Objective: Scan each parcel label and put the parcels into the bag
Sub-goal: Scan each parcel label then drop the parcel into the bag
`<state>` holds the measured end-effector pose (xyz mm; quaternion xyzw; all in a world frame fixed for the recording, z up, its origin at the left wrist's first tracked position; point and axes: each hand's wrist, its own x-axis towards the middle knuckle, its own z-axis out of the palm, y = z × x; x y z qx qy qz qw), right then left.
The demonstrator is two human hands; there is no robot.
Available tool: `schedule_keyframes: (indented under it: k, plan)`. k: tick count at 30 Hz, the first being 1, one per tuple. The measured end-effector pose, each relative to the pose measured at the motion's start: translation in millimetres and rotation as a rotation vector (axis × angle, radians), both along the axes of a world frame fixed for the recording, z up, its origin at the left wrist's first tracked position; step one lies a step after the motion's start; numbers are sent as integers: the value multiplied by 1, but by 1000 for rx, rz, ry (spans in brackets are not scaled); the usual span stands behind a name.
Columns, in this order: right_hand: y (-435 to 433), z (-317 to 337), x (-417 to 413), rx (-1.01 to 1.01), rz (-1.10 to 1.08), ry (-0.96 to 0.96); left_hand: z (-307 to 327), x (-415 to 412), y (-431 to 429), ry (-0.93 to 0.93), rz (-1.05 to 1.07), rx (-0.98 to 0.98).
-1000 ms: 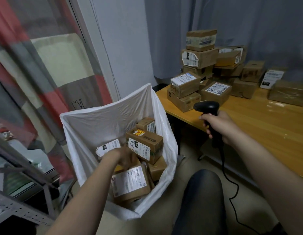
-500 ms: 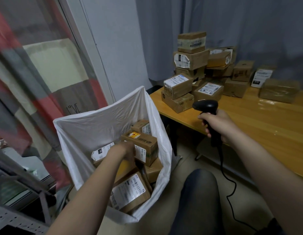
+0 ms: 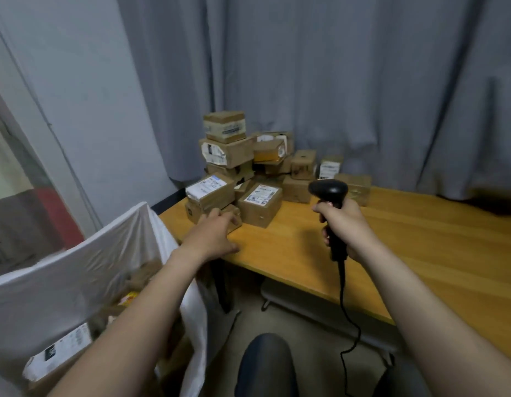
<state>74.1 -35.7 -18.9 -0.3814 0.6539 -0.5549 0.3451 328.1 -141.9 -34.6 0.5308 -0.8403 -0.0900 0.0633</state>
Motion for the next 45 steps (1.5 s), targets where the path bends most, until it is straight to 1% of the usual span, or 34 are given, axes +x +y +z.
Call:
schedule_keyframes:
  k: [6,10,15,21,27,30,33,35,38,42,45]
  plan:
    - [-11,19,-65,-58,-115,29,18,-96,-35,85,-112,-28]
    - [-27,20,-107,-60,-160,51,19,-157,-63,112,-193,17]
    - [-63,13,-172,-60,-215,109,9,-244,-105,121,-242,58]
    - [-107,-17,-236,-1,-240,102,-14,-339,-153,74,-302,68]
    - [-132,-60,-268,75,-244,40,-36,-411,-199,-42,-330,34]
    - [-138,-76,-277,115,-258,14,-45,-434,-221,-84,-332,57]
    - [-141,-89,-285,118,-284,-27,-59,-447,-239,-97,-344,130]
    - [-140,-95,-289,116,-286,-45,-68,-452,-242,-138,-347,121]
    - [-138,-100,-291,112,-293,-61,-66,-458,-241,-191,-343,37]
    - [-134,-98,-291,126,-304,-62,-55,-452,-234,-261,-343,123]
    - [-125,-89,-284,119,-300,-57,-60,-436,-216,-226,-340,117]
